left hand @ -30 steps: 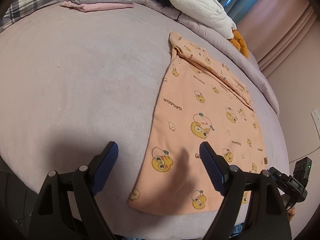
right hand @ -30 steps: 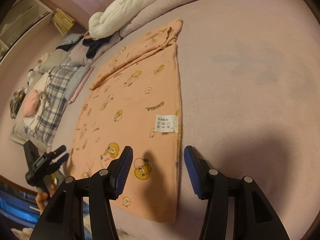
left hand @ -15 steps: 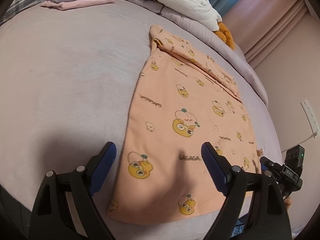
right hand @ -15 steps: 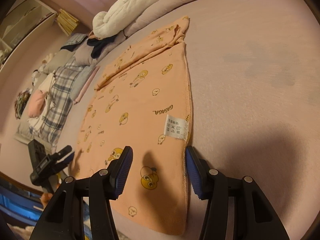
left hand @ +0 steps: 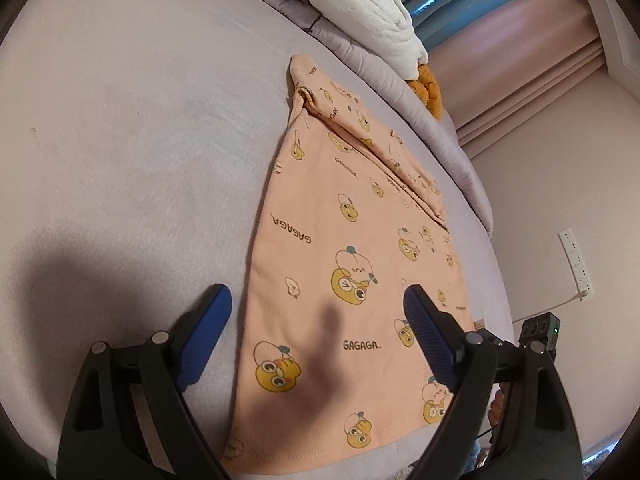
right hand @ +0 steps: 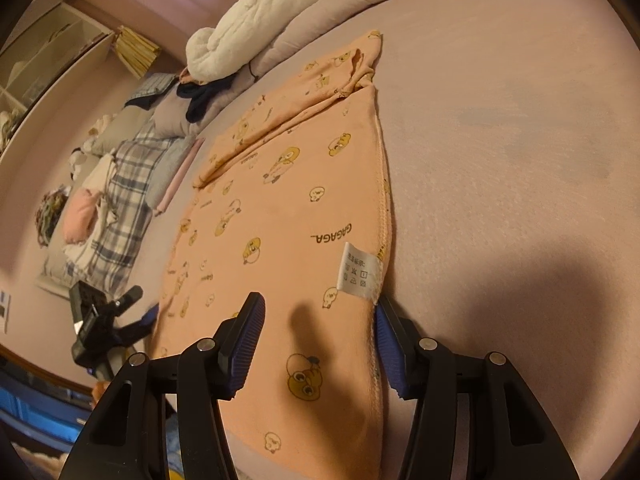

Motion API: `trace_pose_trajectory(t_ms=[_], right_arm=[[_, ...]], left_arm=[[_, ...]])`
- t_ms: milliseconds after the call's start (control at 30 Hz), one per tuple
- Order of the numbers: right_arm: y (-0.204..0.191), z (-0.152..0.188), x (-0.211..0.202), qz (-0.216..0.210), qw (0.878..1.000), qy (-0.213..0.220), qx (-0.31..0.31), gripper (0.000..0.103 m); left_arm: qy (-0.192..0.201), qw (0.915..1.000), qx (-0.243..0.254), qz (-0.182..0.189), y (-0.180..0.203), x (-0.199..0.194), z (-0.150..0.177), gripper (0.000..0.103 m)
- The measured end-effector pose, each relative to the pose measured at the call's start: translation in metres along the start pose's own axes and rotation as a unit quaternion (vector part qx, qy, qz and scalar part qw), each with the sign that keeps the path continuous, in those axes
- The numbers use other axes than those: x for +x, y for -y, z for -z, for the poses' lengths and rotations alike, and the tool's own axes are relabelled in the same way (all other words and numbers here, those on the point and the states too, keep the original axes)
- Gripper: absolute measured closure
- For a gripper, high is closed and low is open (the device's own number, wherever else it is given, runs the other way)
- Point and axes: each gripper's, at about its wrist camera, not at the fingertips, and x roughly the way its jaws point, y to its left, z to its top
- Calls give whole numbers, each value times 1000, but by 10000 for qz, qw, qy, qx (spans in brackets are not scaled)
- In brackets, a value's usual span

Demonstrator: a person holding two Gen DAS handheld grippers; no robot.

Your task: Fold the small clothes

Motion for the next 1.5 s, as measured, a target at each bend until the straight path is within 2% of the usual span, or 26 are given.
trace_pose_trajectory(t_ms=[300,500,733,1300,1500], right_arm=[[-1,-7,7,-148,9999,12,-24,43],[6,-12,11,-456,9989,33,126,43],[8,-10,9,-668,9977,-80,105,43],[-8,15,8,-903,9948,-468,-81,43],[-8,15,10,-904,9948,-461,-68,43]], left_arm=[[-280,9990,343,79,14,3,12,15],[-460,9978,263,409,13,-1,23,16],[-683,9955,433,491,25,-1,37,16],[-800,9939,386,646,36,9,46,16],[-742,9952,338,534,39,15,42,18]])
